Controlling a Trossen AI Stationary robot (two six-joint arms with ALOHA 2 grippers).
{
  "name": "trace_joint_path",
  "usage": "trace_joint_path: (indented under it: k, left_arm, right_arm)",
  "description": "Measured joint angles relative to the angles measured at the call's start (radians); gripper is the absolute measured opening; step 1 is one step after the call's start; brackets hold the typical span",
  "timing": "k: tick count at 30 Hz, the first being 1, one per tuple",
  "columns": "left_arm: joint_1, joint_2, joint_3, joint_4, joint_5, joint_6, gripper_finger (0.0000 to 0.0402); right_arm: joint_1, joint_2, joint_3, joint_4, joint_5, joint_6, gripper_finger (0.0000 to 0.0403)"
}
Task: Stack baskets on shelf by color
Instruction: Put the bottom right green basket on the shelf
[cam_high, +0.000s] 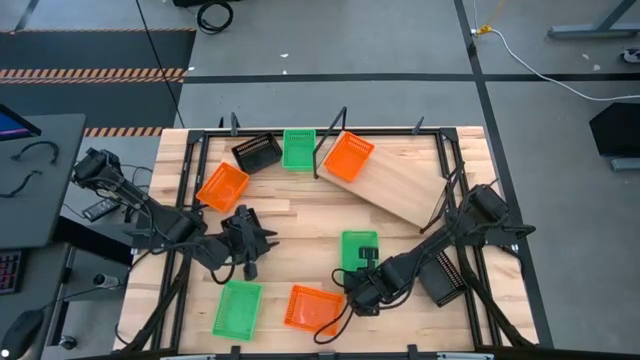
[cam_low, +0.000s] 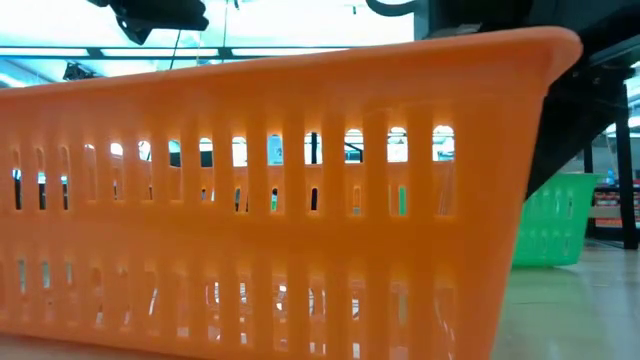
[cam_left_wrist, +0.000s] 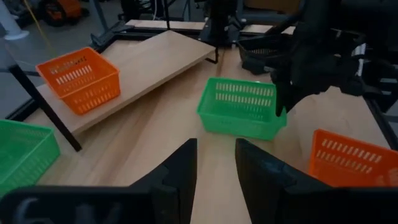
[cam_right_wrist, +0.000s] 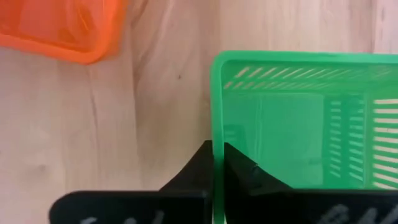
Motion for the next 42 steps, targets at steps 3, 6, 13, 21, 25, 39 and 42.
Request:
trace_joint_path:
  k: [3, 6, 13, 21, 25, 39, 42]
  left_arm:
    - [0.000, 0.000, 0.000, 0.013, -0.017, 0.000, 0.0117]
    - [-0.002, 0.000, 0.000, 0.028, -0.017, 0.000, 0.0117]
    - [-0.017, 0.000, 0.000, 0.029, -0.017, -0.019, 0.0117]
    - [-0.051, 0.000, 0.000, 0.031, -0.045, -0.019, 0.0117]
    - [-0.070, 0.000, 0.000, 0.031, -0.063, -0.019, 0.0117]
    - [-0.119, 0.000, 0.000, 0.030, -0.123, -0.036, 0.0117]
    - [-0.119, 0.000, 0.000, 0.030, -0.123, -0.054, 0.0117]
  right_arm:
    - [-0.015, -0.026, 0.009, -0.031, 0.003, 0.003, 0.0009]
    - [-0.031, -0.056, 0.053, -0.107, 0.046, 0.004, 0.0009]
    - [-0.120, -0.163, 0.179, -0.388, 0.169, -0.005, 0.0008]
    - [-0.304, -0.259, 0.180, -0.504, 0.146, 0.024, 0.0008]
    - [-0.387, -0.259, 0.180, -0.511, 0.142, -0.018, 0.0008]
    - [-0.545, -0.257, 0.025, -0.367, 0.089, -0.161, 0.0008]
    - [-0.557, -0.257, -0.014, -0.306, 0.073, -0.171, 0.0008]
